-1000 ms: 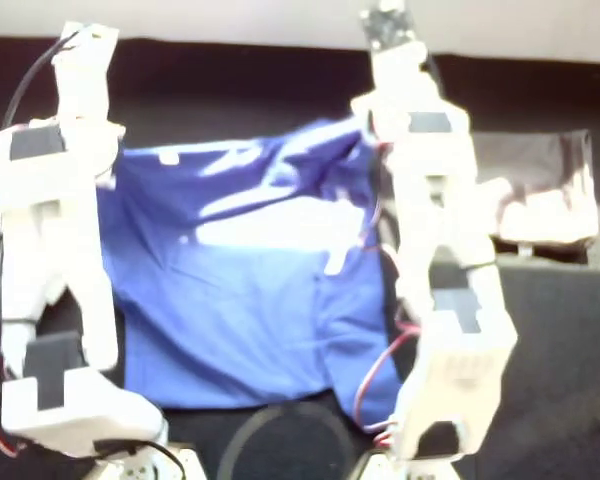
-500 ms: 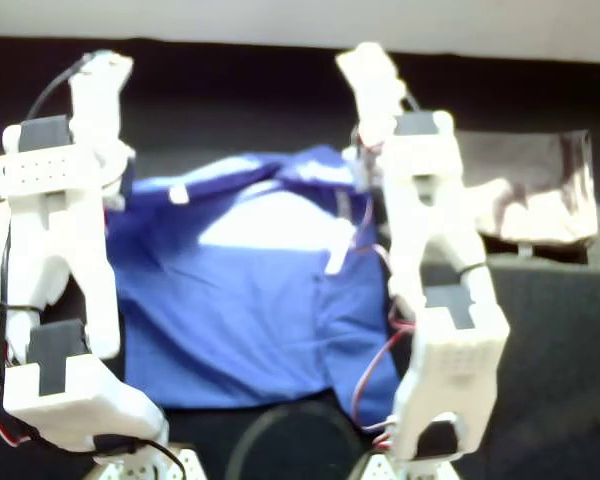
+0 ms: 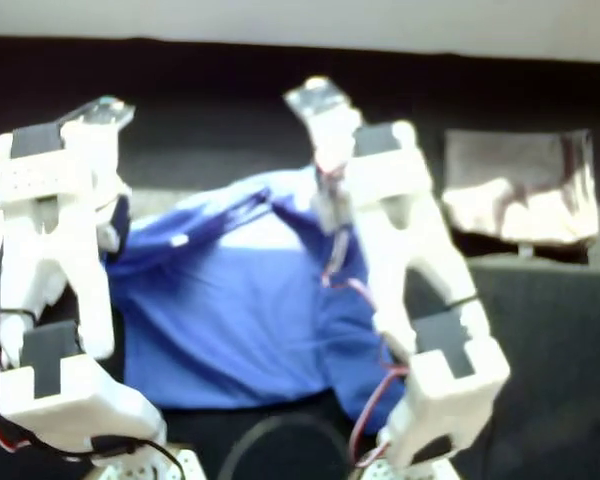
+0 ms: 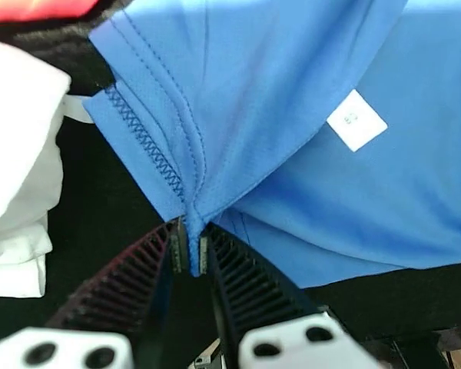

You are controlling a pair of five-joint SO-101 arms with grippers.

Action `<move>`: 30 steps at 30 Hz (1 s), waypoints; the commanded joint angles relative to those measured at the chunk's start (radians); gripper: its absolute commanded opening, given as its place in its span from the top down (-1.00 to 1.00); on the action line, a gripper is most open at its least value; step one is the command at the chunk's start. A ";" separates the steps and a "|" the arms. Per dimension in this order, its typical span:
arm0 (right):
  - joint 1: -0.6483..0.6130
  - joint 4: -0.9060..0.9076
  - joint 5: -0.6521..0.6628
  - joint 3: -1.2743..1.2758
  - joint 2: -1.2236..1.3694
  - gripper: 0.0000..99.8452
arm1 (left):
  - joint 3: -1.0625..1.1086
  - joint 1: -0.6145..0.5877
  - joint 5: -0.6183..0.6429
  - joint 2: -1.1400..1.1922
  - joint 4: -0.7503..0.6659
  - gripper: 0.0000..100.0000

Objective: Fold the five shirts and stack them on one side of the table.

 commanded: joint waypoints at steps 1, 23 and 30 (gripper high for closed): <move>-0.019 -0.176 -0.003 0.314 -0.197 0.99 | 0.143 -0.047 -0.040 -0.091 -0.074 0.98; 0.111 -0.151 -0.083 0.335 -0.433 0.68 | 0.460 -0.061 -0.066 -0.326 -0.259 0.98; 0.099 -0.130 -0.180 0.335 -0.177 0.68 | 0.460 -0.061 -0.066 -0.326 -0.315 0.98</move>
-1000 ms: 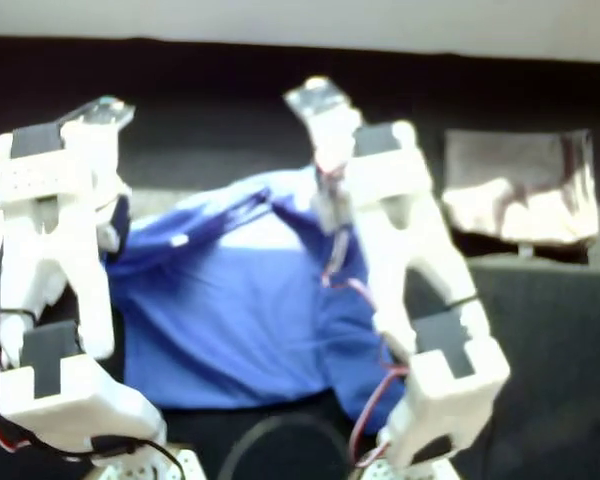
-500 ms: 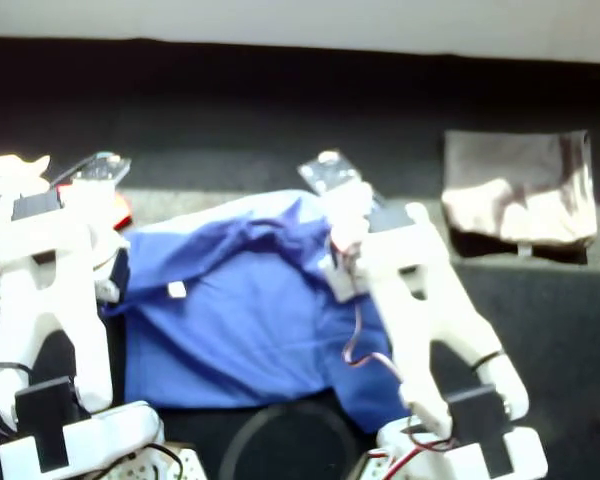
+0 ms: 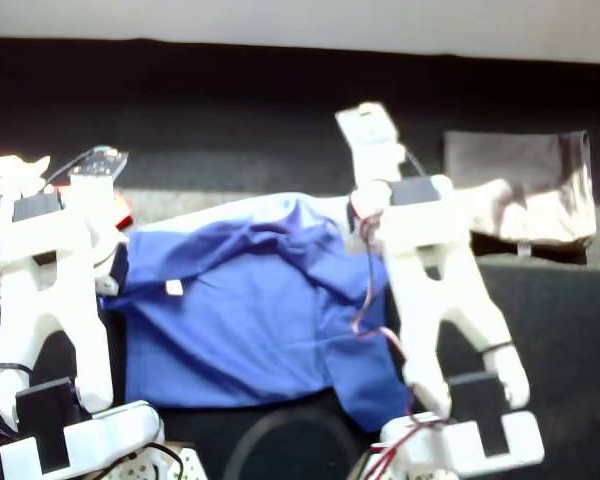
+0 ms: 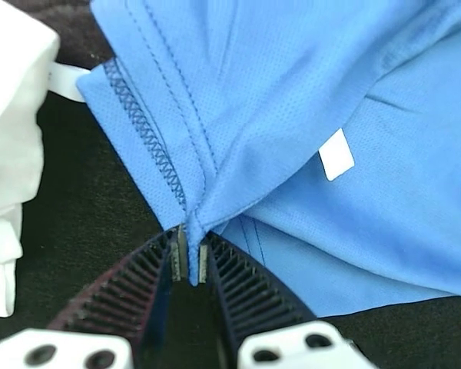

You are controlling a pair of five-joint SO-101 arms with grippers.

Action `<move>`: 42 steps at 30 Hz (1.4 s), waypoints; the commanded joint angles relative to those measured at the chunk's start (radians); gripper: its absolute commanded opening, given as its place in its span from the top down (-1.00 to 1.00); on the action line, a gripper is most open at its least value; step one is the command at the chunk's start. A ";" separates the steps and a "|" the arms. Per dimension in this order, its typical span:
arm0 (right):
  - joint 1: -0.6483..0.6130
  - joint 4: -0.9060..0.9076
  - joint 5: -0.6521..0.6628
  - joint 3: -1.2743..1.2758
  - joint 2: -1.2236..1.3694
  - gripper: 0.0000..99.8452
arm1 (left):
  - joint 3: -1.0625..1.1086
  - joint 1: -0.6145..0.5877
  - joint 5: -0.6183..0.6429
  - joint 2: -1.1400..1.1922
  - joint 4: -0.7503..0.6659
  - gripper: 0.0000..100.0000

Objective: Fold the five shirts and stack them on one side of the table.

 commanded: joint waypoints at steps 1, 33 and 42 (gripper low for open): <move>0.005 0.062 -0.028 -0.051 0.125 0.68 | -0.001 -0.012 -0.003 -0.036 -0.023 0.98; 0.088 0.252 -0.097 -0.320 0.375 0.68 | -0.004 -0.007 -0.003 -0.036 -0.023 0.98; 0.088 0.229 -0.097 -0.269 0.426 0.68 | -0.005 -0.007 -0.003 -0.036 -0.023 0.98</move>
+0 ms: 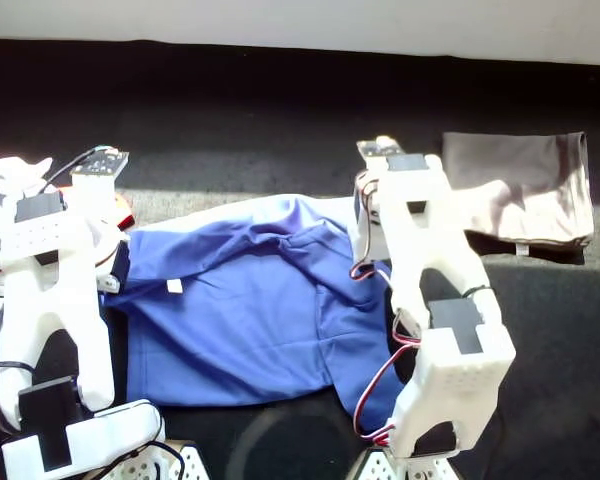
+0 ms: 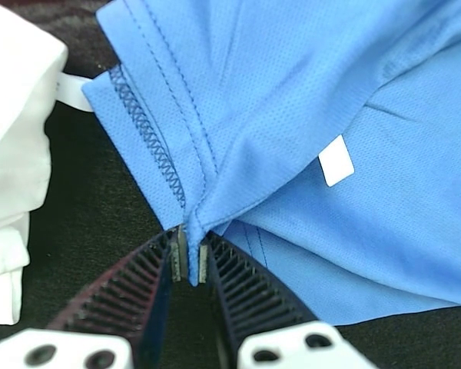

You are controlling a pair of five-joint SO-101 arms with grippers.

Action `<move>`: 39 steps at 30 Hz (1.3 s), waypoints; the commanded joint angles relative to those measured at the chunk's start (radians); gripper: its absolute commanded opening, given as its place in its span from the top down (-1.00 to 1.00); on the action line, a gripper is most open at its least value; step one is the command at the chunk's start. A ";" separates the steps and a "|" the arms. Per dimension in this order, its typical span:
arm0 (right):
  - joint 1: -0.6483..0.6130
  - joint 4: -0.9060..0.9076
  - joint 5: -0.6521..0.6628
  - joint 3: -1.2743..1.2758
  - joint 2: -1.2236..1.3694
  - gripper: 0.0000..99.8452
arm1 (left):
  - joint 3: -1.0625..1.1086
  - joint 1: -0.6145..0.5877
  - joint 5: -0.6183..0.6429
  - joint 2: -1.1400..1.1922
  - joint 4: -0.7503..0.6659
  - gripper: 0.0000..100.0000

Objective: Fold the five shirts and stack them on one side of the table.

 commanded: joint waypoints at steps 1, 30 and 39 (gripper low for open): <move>0.010 -0.005 -0.011 -0.005 0.033 0.68 | -0.005 -0.007 -0.003 -0.036 -0.009 0.98; 0.045 -0.048 0.098 -0.025 -0.231 0.99 | -0.001 0.024 -0.002 -0.036 -0.046 0.98; 0.048 -0.156 0.101 0.036 -0.050 0.76 | -0.001 0.033 -0.002 -0.036 -0.044 0.98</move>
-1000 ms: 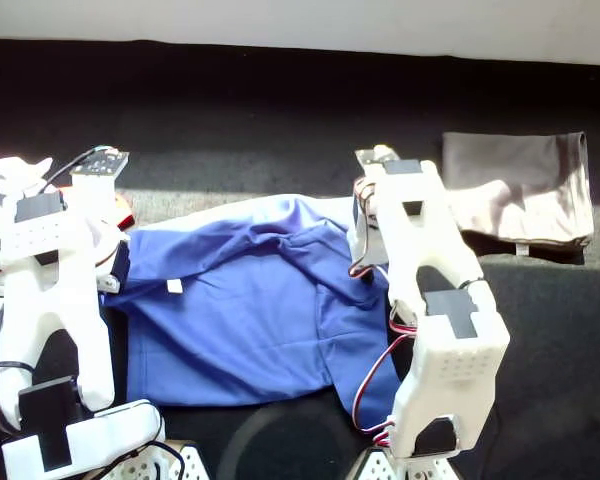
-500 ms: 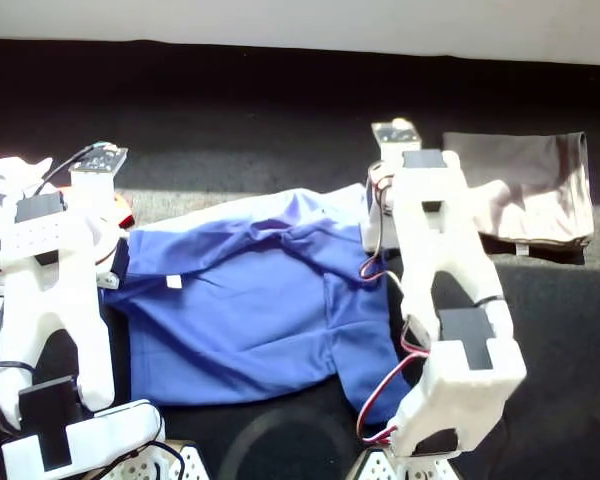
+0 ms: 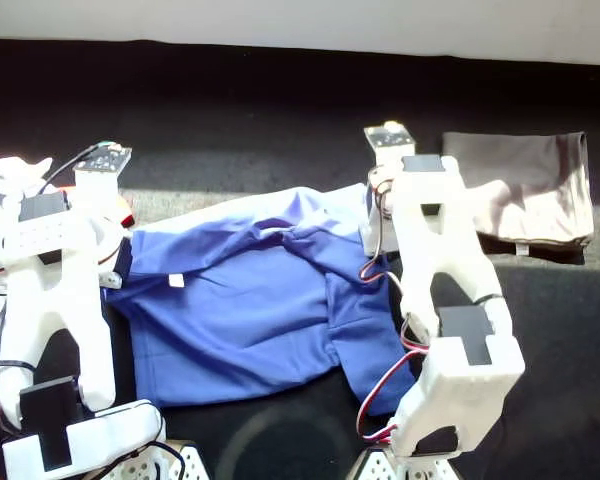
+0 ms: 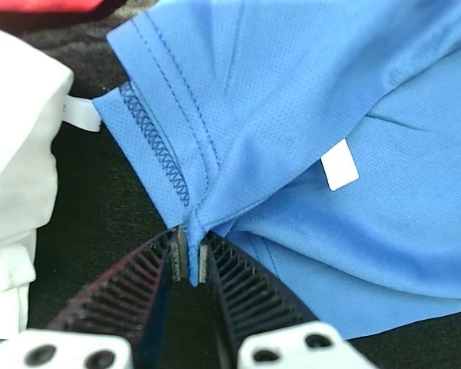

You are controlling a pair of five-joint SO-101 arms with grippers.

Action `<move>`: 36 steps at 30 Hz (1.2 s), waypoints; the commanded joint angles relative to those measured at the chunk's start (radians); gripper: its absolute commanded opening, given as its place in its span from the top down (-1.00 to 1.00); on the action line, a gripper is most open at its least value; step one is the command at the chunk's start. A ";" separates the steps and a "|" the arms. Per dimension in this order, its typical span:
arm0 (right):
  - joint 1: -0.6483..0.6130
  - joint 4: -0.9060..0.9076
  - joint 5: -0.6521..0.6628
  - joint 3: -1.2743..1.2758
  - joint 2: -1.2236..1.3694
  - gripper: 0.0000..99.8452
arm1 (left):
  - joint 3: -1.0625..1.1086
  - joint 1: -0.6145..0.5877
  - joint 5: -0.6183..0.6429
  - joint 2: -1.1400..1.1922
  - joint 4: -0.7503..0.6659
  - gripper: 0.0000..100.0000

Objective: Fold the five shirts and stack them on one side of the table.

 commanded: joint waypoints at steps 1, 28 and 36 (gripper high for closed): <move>0.005 -0.050 0.009 -0.004 0.005 0.74 | -0.004 0.019 -0.002 -0.036 -0.003 0.98; 0.091 -0.079 0.008 -0.191 -0.001 0.99 | -0.005 0.019 -0.002 -0.036 -0.008 0.98; 0.097 0.128 0.011 -0.662 -0.001 0.99 | -0.064 0.068 0.000 -0.045 0.041 0.98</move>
